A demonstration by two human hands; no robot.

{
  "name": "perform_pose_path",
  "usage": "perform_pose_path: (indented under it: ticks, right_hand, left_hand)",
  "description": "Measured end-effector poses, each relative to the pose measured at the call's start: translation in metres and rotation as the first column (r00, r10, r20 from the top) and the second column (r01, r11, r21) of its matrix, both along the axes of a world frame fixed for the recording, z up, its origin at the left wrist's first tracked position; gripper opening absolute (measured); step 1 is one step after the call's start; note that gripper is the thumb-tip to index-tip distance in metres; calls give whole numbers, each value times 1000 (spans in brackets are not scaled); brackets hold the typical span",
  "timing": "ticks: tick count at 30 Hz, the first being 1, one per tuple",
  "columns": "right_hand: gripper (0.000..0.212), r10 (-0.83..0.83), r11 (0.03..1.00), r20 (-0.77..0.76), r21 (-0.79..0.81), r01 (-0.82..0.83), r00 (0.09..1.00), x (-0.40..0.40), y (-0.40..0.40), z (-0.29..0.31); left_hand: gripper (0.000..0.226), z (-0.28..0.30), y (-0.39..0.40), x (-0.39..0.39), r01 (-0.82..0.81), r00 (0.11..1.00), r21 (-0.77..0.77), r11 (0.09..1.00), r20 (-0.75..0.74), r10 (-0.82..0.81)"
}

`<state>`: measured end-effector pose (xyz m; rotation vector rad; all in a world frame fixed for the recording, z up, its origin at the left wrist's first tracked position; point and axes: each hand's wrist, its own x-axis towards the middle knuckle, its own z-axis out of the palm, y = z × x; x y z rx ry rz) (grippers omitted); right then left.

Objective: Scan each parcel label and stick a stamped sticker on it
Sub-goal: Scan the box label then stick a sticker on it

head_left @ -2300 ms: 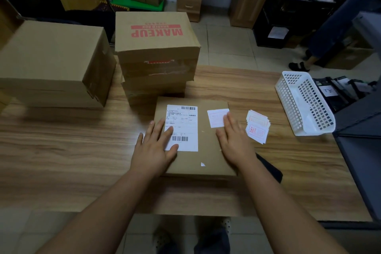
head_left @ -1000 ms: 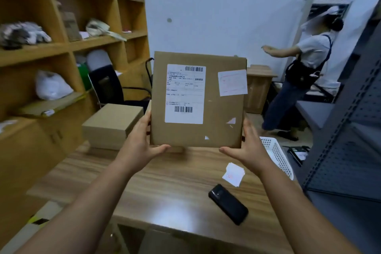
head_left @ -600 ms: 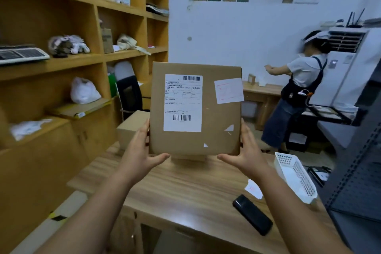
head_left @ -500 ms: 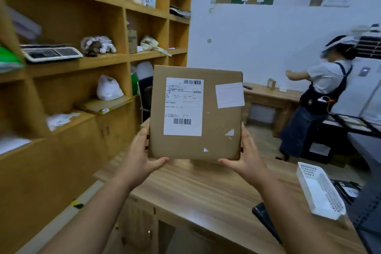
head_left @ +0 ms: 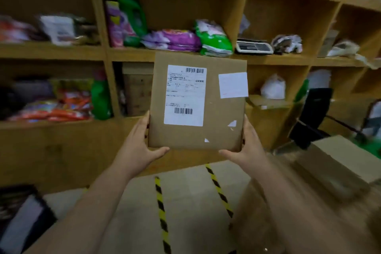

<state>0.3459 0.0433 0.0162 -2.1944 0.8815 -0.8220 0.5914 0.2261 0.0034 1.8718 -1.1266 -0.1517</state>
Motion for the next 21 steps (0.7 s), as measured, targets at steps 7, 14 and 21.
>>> perform_pose_path:
  ticks: [7,14,21]
  right_hand:
    - [120,457,878,19,154,-454,889,188,35,-27]
    - [110,810,564,42,221,-796,585,330,89,-51]
    - [110,945,321,-21,236,-917,326,412,149,-86]
  left_hand:
    - [113,-28,129,81,-435,901,30,900,13,434]
    - [112,-56,218,103,-749,656,56,660,-77,751]
    - [112,-92,266,83,-883,451,96,459,-95,888]
